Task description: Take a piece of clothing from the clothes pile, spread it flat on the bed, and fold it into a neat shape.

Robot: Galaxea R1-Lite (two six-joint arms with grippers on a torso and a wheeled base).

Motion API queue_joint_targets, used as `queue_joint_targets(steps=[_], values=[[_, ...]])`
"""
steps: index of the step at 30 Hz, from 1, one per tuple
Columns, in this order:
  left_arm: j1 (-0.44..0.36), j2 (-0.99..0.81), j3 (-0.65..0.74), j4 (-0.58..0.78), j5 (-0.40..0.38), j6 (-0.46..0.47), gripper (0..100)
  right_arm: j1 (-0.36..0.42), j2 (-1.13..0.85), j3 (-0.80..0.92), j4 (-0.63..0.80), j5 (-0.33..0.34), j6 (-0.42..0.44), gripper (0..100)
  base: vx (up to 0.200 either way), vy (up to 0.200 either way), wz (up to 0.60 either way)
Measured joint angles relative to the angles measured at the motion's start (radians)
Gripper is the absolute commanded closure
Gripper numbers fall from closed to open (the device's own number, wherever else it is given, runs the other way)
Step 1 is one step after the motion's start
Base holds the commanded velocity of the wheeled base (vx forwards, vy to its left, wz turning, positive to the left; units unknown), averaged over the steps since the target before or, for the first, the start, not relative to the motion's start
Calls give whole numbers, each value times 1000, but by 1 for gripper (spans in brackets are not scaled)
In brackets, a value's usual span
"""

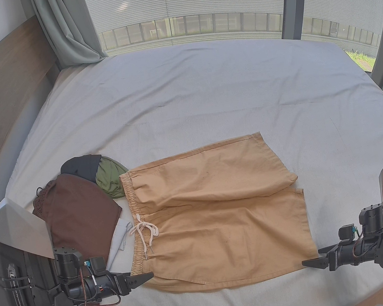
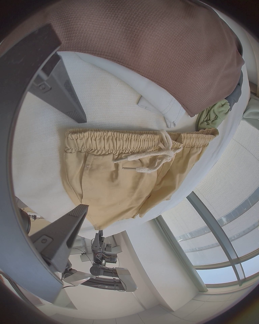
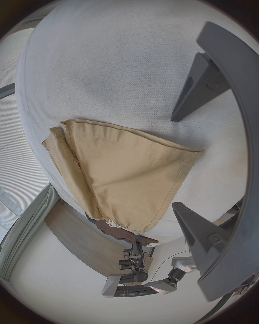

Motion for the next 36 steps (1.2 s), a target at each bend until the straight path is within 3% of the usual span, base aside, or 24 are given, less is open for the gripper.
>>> queue_joint_targets(steps=[8, 9, 31, 32, 36], values=[[-6, 14, -10, 0, 0, -1, 0, 3, 0, 0, 0, -1, 1, 0, 0, 0, 0], [-7, 16, -11, 0, 0, -1, 100, 4, 0, 0, 0, -1, 1, 0, 0, 0, 0], [-7, 53, -36, 0, 2, 1, 100, 25, 0, 0, 0, 13, 1, 0, 0, 0, 0], [-8, 53, -36, 0, 2, 1, 100, 26, 0, 0, 0, 13, 1, 100, 0, 0, 0], [-8, 53, -36, 0, 2, 2, 100, 28, 1, 0, 0, 13, 2, 100, 0, 0, 0]])
